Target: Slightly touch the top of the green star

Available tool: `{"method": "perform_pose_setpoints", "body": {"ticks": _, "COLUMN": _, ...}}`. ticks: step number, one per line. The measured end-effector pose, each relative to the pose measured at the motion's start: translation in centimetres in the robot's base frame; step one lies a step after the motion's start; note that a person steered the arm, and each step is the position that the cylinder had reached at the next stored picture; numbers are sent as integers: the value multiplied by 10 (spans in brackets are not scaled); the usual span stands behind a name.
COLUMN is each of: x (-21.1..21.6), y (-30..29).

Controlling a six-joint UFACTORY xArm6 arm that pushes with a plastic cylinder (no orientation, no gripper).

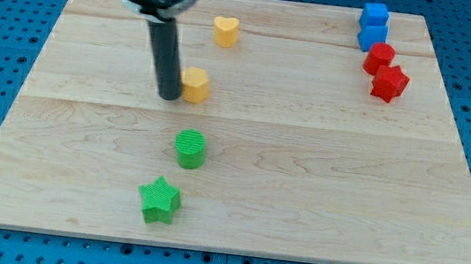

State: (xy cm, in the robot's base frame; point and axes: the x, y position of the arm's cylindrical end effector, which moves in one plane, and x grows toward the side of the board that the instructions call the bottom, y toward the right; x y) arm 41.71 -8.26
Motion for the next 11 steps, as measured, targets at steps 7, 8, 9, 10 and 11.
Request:
{"method": "perform_pose_setpoints", "body": {"ticks": 7, "x": 133, "y": -28}}
{"method": "perform_pose_setpoints", "body": {"ticks": 8, "x": 133, "y": -14}}
{"method": "perform_pose_setpoints", "body": {"ticks": 9, "x": 133, "y": 3}}
{"method": "perform_pose_setpoints", "body": {"ticks": 10, "x": 129, "y": 25}}
{"method": "perform_pose_setpoints", "body": {"ticks": 11, "x": 115, "y": 30}}
